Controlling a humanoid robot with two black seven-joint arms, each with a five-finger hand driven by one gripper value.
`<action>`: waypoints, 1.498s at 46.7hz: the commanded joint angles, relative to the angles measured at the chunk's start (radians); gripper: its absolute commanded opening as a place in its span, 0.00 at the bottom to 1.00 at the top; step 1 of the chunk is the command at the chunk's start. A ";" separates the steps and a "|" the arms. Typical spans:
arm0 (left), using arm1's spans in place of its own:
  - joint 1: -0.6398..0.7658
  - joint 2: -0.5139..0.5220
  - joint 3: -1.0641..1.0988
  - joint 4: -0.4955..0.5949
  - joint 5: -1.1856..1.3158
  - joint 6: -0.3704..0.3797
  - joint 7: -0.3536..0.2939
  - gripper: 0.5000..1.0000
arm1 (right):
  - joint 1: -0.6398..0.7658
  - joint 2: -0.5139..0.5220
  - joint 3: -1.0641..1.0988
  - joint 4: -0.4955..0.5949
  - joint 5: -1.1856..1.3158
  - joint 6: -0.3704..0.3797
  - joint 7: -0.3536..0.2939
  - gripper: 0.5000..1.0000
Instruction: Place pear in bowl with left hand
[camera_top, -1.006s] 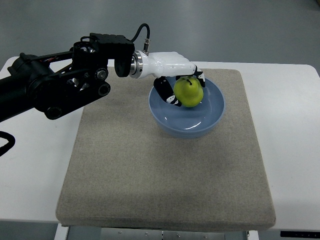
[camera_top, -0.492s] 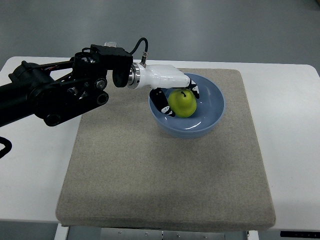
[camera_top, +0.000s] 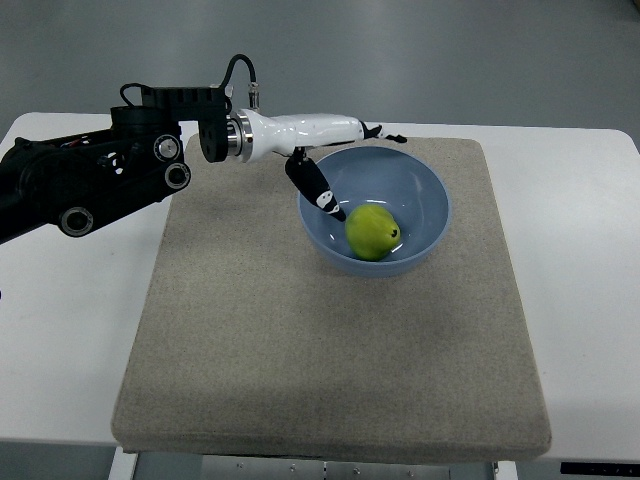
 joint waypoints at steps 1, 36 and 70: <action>0.000 0.012 -0.023 0.003 -0.080 0.035 0.000 0.99 | 0.000 0.000 0.000 0.000 0.000 0.000 0.000 0.85; 0.051 0.226 -0.031 0.093 -0.965 0.066 -0.002 0.99 | 0.000 0.000 0.000 0.000 0.000 0.000 0.000 0.85; 0.146 0.301 -0.037 0.173 -1.424 -0.093 0.000 0.99 | 0.000 0.000 0.000 0.000 0.000 0.000 0.000 0.85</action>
